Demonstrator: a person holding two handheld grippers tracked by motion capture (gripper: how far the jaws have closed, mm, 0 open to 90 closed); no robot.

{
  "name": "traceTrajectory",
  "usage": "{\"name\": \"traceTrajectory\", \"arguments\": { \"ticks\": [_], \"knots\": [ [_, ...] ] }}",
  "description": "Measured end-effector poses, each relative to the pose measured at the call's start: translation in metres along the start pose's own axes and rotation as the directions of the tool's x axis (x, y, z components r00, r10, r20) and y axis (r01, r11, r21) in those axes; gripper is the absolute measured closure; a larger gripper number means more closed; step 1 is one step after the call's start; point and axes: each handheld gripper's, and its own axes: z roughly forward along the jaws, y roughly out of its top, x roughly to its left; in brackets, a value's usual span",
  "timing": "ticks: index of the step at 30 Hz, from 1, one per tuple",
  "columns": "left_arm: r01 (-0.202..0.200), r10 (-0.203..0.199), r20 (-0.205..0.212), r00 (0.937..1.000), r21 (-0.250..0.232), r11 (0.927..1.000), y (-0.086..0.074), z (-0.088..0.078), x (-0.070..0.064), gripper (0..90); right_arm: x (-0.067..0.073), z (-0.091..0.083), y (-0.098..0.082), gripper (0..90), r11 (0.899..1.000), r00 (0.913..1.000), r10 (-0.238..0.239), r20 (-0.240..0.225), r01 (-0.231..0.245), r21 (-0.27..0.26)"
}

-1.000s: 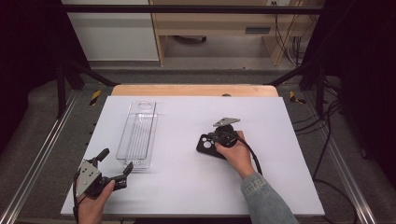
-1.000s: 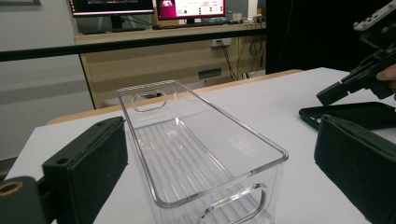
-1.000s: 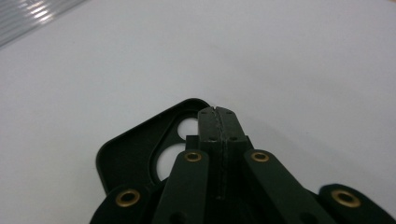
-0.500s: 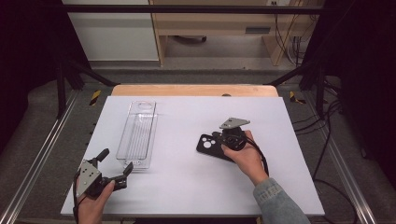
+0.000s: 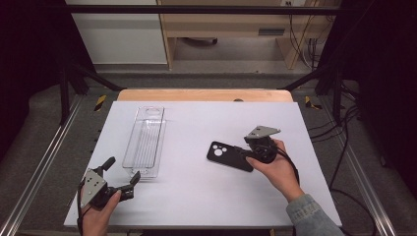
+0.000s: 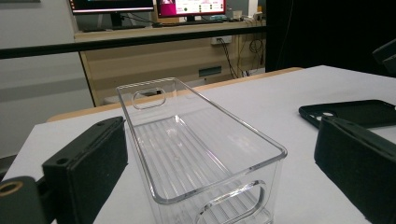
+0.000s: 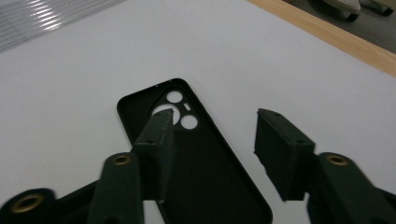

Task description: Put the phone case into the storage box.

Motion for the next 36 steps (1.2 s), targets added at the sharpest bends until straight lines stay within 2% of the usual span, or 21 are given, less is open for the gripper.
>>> {"name": "traceTrajectory", "arguments": {
  "ticks": [2, 4, 5, 6, 7, 10, 16, 23, 29, 36],
  "knots": [
    [0.0, 0.0, 0.0, 1.0, 0.0, 1.0, 0.0, 0.0, 0.0, 2.5, -0.002, -0.002, -0.001, 42.7, 1.0, 1.0, 0.008, 0.003, -0.008, 0.001],
    [0.0, 0.0, 0.0, 1.0, 0.001, 1.0, 0.0, 0.0, 0.0, 2.5, -0.007, -0.009, -0.003, 35.4, 1.0, 0.9998, 0.017, 0.014, -0.017, -0.007],
    [0.001, -0.001, 0.0, 1.0, 0.001, 1.0, 0.0, 0.0, 0.0, 2.5, -0.007, -0.009, -0.003, 35.4, 1.0, 0.9998, 0.017, 0.014, -0.017, -0.007],
    [0.001, -0.001, -0.001, 1.0, 0.001, 1.0, 0.0, 0.0, 0.0, 2.5, -0.009, -0.012, -0.005, 29.9, 1.0, 0.9995, 0.026, 0.02, -0.026, -0.007],
    [0.001, -0.001, -0.001, 1.0, 0.001, 1.0, 0.0, 0.0, 0.0, 2.5, -0.009, -0.012, -0.005, 29.9, 1.0, 0.9995, 0.026, 0.02, -0.026, -0.007],
    [0.0, 0.0, 0.0, 1.0, 0.001, 1.0, 0.0, 0.0, 0.0, 2.5, -0.013, -0.017, -0.006, 21.7, 0.999, 0.999, 0.033, 0.031, -0.033, -0.003],
    [0.002, -0.002, -0.001, 1.0, 0.0, 1.0, 0.0, -0.001, 0.0, 2.4, -0.017, -0.024, -0.005, 13.3, 1.0, 0.999, 0.031, 0.033, -0.031, -0.003],
    [0.002, -0.002, -0.002, 1.0, 0.0, 1.0, 0.0, -0.001, 0.0, 2.4, -0.027, -0.022, -0.003, 9.2, 0.999, 0.9985, 0.036, 0.042, -0.037, 0.012],
    [0.003, -0.003, -0.003, 1.0, -0.001, 1.0, 0.0, -0.001, 0.001, 2.4, -0.042, -0.011, -0.001, 6.6, 0.997, 0.9982, 0.019, 0.056, -0.023, 0.074],
    [0.003, -0.003, -0.003, 1.0, -0.001, 1.0, 0.0, -0.001, 0.001, 2.4, -0.05, 0.0, -0.003, 8.0, 0.993, 0.9987, 0.015, 0.048, -0.021, 0.116]
  ]
}}
